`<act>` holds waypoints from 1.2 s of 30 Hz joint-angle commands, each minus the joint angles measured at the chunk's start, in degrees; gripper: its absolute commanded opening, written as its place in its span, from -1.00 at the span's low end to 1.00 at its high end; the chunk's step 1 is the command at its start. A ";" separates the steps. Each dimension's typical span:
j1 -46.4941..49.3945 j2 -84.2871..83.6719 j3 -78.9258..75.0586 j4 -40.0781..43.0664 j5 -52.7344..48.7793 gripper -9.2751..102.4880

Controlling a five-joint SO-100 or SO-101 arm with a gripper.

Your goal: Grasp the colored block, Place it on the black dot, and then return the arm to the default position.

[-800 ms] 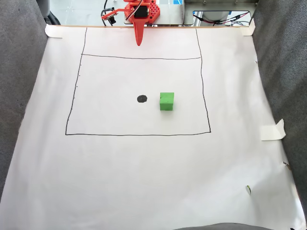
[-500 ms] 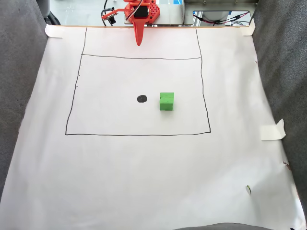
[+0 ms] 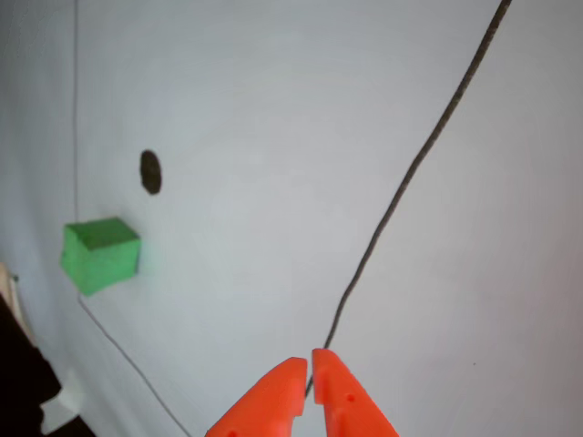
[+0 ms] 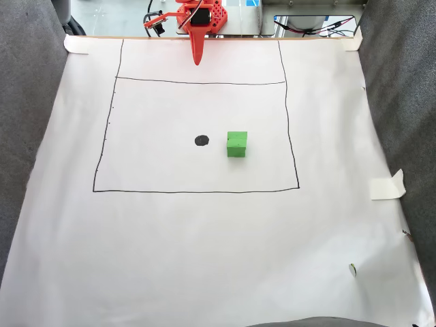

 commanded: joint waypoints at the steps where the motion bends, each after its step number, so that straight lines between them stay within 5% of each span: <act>1: -0.09 0.18 -0.26 -0.70 -0.26 -0.84; 16: -0.35 -0.97 -1.67 -0.70 0.35 -0.84; 29: -4.83 -47.64 -35.16 -7.91 10.99 -0.84; 36: -6.50 -69.87 -55.99 -1.93 16.52 -0.84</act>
